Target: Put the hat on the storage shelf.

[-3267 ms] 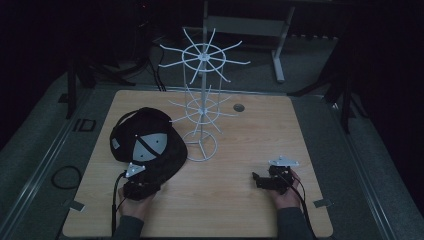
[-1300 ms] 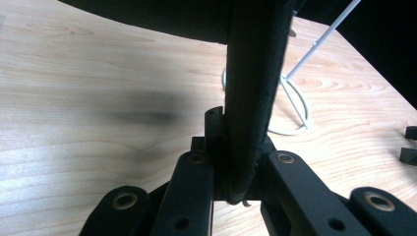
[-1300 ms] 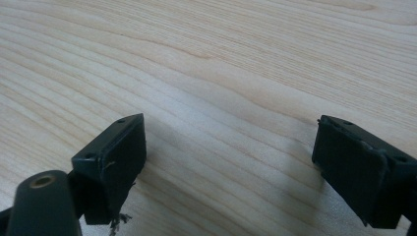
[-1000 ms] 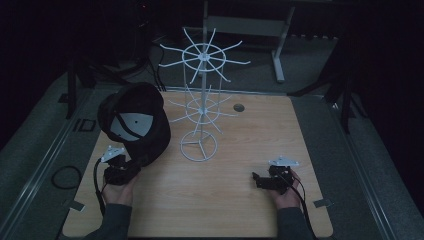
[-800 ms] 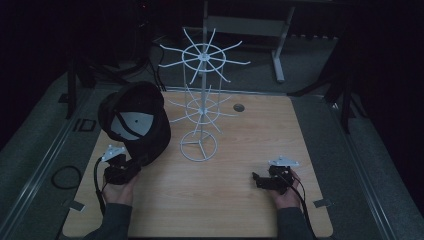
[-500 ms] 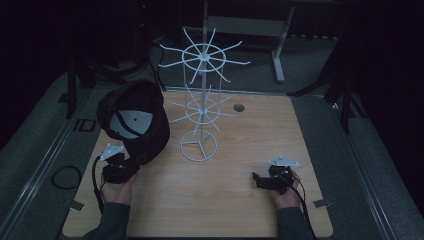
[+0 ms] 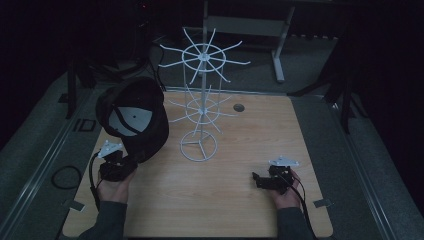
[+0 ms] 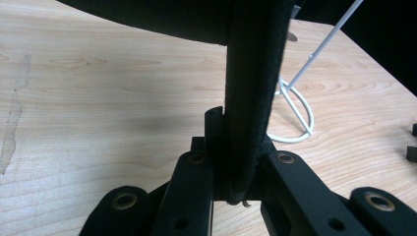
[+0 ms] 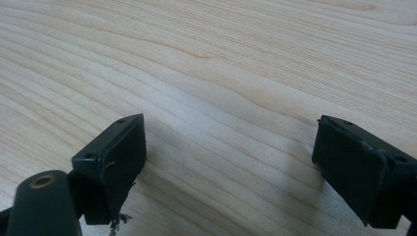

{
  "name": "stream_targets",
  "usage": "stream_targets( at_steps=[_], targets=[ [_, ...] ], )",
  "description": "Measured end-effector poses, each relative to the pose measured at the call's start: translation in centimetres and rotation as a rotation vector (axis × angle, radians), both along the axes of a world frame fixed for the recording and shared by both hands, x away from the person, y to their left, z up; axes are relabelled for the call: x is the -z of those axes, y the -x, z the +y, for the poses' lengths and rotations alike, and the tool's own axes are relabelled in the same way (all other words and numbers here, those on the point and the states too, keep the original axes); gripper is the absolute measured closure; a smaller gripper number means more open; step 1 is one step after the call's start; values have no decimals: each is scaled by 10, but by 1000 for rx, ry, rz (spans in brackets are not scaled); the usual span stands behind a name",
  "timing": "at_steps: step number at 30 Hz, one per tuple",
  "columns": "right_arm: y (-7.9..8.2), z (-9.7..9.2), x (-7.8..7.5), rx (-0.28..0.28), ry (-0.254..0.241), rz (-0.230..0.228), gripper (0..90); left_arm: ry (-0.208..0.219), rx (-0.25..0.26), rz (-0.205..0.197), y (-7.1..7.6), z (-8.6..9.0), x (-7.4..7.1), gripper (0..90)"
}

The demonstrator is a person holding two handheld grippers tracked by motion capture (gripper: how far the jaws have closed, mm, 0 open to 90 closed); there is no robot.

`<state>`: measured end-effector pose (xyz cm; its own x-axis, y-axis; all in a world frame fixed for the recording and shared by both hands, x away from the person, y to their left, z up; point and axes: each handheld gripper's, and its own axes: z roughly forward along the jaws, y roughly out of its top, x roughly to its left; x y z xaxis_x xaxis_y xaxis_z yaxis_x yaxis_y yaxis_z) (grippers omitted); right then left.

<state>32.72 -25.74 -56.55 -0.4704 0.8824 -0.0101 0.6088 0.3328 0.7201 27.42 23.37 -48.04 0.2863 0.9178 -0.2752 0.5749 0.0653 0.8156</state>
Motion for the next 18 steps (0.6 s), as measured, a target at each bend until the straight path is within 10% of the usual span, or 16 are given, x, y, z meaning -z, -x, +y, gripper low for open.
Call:
stream_targets(
  at_steps=[18],
  targets=[
    [0,0,0,-1,1,0,127,-33,13,-19,-2,2,-15,861]
  ],
)
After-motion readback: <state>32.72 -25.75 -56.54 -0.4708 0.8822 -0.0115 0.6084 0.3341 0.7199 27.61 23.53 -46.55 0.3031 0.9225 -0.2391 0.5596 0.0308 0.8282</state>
